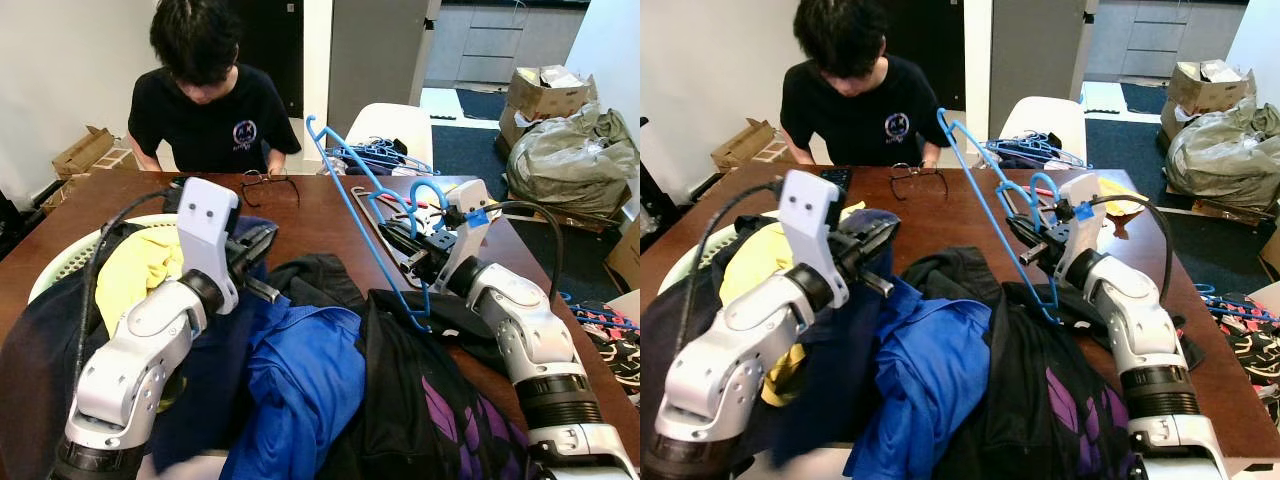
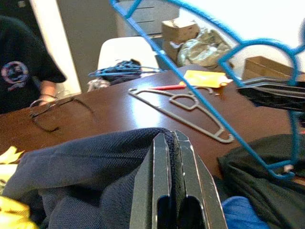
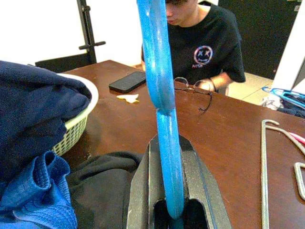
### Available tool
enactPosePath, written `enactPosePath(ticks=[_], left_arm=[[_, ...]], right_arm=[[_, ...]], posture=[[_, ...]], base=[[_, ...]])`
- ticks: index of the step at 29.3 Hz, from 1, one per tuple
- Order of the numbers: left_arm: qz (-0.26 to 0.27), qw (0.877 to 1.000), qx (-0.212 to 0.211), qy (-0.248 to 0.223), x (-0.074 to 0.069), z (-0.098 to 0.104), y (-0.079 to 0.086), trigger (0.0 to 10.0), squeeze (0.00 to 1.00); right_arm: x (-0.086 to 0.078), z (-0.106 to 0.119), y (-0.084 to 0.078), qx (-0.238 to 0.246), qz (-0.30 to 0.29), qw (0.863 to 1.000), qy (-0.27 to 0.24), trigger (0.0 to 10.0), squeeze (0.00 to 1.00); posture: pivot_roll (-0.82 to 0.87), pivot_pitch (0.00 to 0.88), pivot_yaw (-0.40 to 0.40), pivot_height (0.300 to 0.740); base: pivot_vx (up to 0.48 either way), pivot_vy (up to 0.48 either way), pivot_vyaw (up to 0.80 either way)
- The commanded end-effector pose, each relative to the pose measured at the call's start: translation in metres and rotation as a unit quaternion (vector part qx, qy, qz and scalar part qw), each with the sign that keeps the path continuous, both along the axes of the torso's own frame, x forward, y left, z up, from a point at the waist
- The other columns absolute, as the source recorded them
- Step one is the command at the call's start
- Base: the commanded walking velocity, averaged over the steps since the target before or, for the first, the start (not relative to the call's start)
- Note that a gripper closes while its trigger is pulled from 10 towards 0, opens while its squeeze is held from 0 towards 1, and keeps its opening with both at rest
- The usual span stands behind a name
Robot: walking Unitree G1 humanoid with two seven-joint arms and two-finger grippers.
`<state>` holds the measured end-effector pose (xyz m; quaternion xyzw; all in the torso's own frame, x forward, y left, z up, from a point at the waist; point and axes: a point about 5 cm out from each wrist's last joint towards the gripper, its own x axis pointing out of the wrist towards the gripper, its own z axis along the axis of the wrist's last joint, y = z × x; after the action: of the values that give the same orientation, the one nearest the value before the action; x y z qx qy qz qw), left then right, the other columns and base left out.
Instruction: Hang hanger
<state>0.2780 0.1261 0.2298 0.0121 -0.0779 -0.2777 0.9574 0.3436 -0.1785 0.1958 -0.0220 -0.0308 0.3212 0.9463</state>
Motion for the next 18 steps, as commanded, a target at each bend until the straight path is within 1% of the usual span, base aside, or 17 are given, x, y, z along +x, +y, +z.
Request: enactPosePath(ticks=[1, 4, 5, 6, 7, 8, 10, 11, 12, 13, 14, 15, 16, 17, 18], left_arm=[[-0.010, 1.000, 0.007, 0.001, -0.003, 0.000, -0.001, 0.0, 0.00], [-0.022, 1.000, 0.000, -0.006, -0.005, 0.006, -0.001, 0.0, 0.00], [-0.049, 0.998, -0.029, -0.036, -0.010, 0.024, -0.003, 0.0, 0.00], [-0.049, 0.998, -0.029, -0.036, -0.010, 0.024, -0.003, 0.0, 0.00], [-0.056, 0.994, -0.056, -0.070, -0.013, 0.044, 0.002, 0.0, 0.00], [-0.038, 0.991, -0.075, -0.106, -0.011, 0.065, 0.014, 0.0, 0.00], [-0.038, 0.991, -0.075, -0.106, -0.011, 0.065, 0.014, 0.0, 0.00], [0.003, 0.986, -0.084, -0.146, -0.007, 0.088, 0.033, 0.0, 0.00], [0.003, 0.986, -0.084, -0.146, -0.007, 0.088, 0.033, 0.0, 0.00], [0.062, 0.977, -0.085, -0.188, -0.003, 0.114, 0.059, 0.0, 0.00], [0.062, 0.977, -0.085, -0.188, -0.003, 0.114, 0.059, 0.0, 0.00], [0.123, 0.962, -0.075, -0.234, -0.002, 0.141, 0.084, 0.0, 0.00], [0.176, 0.943, -0.066, -0.273, -0.005, 0.166, 0.106, 0.0, 0.00], [0.220, 0.925, -0.057, -0.304, -0.010, 0.186, 0.123, 0.0, 0.00], [0.220, 0.925, -0.057, -0.304, -0.010, 0.186, 0.123, 0.0, 0.00]], right_arm=[[0.000, 0.003, 0.000, -0.002, -0.001, 1.000, -0.007, 10.0, 0.00], [0.000, 0.003, 0.000, -0.002, -0.001, 1.000, -0.007, 10.0, 0.00], [0.001, 0.003, 0.000, -0.001, -0.002, 1.000, -0.008, 10.0, 0.00], [0.001, 0.003, 0.000, -0.001, -0.002, 1.000, -0.008, 10.0, 0.00], [0.001, 0.003, 0.000, 0.000, -0.003, 1.000, -0.008, 10.0, 0.00], [0.001, 0.004, 0.000, 0.001, -0.003, 1.000, -0.008, 10.0, 0.00], [0.001, 0.004, 0.000, 0.001, -0.003, 1.000, -0.008, 10.0, 0.00], [0.001, 0.003, 0.001, 0.001, -0.004, 1.000, -0.008, 10.0, 0.00], [0.001, 0.003, 0.001, 0.001, -0.004, 1.000, -0.008, 10.0, 0.00], [0.002, 0.003, 0.001, 0.003, -0.004, 1.000, -0.008, 10.0, 0.00], [0.002, 0.003, 0.001, 0.003, -0.004, 1.000, -0.008, 10.0, 0.00], [0.002, 0.004, 0.001, 0.004, -0.004, 1.000, -0.008, 10.0, 0.00], [0.002, 0.004, 0.001, 0.005, -0.004, 1.000, -0.009, 10.0, 0.00], [0.002, 0.004, 0.001, 0.006, -0.004, 1.000, -0.009, 10.0, 0.00], [0.002, 0.004, 0.001, 0.006, -0.004, 1.000, -0.009, 10.0, 0.00]], posture=[[0.05, 0.000, -0.003, 0.740], [0.05, 0.000, -0.004, 0.740], [0.05, 0.000, -0.002, 0.740], [0.05, 0.000, -0.002, 0.740], [0.05, 0.000, -0.005, 0.740], [0.05, 0.000, -0.005, 0.740], [0.05, 0.000, -0.005, 0.740], [0.05, 0.000, -0.004, 0.740], [0.05, 0.000, -0.004, 0.740], [0.06, 0.000, -0.006, 0.740], [0.06, 0.000, -0.006, 0.740], [0.06, 0.000, -0.006, 0.740], [0.06, 0.000, -0.002, 0.740], [0.06, 0.000, -0.002, 0.740], [0.06, 0.000, -0.002, 0.740]], base=[[0.000, 0.000, 0.00], [0.000, 0.000, 0.00], [0.000, 0.000, 0.00], [0.000, 0.000, 0.00], [0.000, 0.000, 0.00], [0.000, 0.000, 0.00], [0.000, 0.000, 0.00], [0.000, 0.000, 0.00], [0.000, 0.000, 0.00], [0.000, 0.000, 0.00], [0.000, 0.000, 0.00], [0.000, 0.000, 0.00], [0.000, 0.000, 0.00], [0.000, 0.000, 0.00], [0.000, 0.000, 0.00]])
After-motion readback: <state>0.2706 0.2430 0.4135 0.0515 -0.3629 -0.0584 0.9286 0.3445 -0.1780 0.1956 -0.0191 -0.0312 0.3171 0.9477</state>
